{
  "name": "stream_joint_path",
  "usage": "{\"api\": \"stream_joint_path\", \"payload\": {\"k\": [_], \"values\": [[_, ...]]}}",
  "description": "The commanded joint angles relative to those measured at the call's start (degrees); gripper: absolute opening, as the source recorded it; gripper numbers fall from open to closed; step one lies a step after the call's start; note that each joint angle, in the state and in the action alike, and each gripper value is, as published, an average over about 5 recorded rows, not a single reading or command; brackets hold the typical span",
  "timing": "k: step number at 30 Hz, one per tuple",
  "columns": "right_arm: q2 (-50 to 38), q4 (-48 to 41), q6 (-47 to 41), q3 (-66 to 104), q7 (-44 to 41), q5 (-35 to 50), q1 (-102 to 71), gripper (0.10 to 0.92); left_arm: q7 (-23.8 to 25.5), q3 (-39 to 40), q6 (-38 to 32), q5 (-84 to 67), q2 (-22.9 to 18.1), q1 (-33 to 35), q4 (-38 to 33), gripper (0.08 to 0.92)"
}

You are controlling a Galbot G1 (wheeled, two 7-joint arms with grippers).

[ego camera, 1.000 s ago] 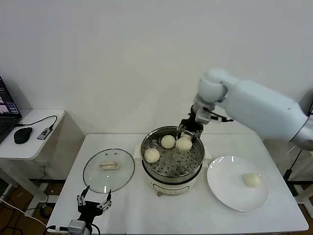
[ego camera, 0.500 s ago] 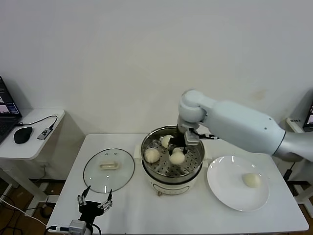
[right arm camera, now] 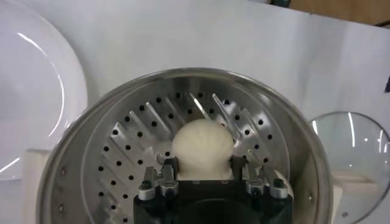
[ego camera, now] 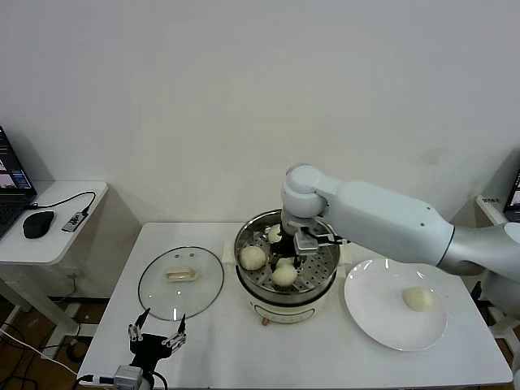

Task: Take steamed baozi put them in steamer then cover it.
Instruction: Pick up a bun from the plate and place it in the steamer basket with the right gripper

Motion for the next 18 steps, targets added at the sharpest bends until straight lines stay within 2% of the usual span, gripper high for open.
{"api": "stream_joint_path", "payload": {"k": [1, 6, 14, 18], "values": [[0.3, 0.4, -2.1, -0.8, 0.0, 1.8, -0.6, 0.543, 0.0, 0.0, 0.0, 0.0, 0.1, 0.0, 0.1, 0.823], [-0.6, 0.6, -4.1, 0.1, 0.7, 2.1, -0.3, 0.575, 0.1, -0.1, 0.0, -0.1, 0.2, -0.1, 0.1, 0.823], [-4.6, 0.1, -8.7, 4.6, 0.5, 4.1, 3.5, 0.785, 0.2, -0.1, 0.1, -0.1, 0.2, -0.4, 0.4, 0.823], [-9.2, -0.6, -13.8, 5.8, 0.6, 8.3, 7.0, 0.819, 0.3, 0.1, 0.2, -0.1, 0.3, -0.7, 0.4, 0.823]]}}
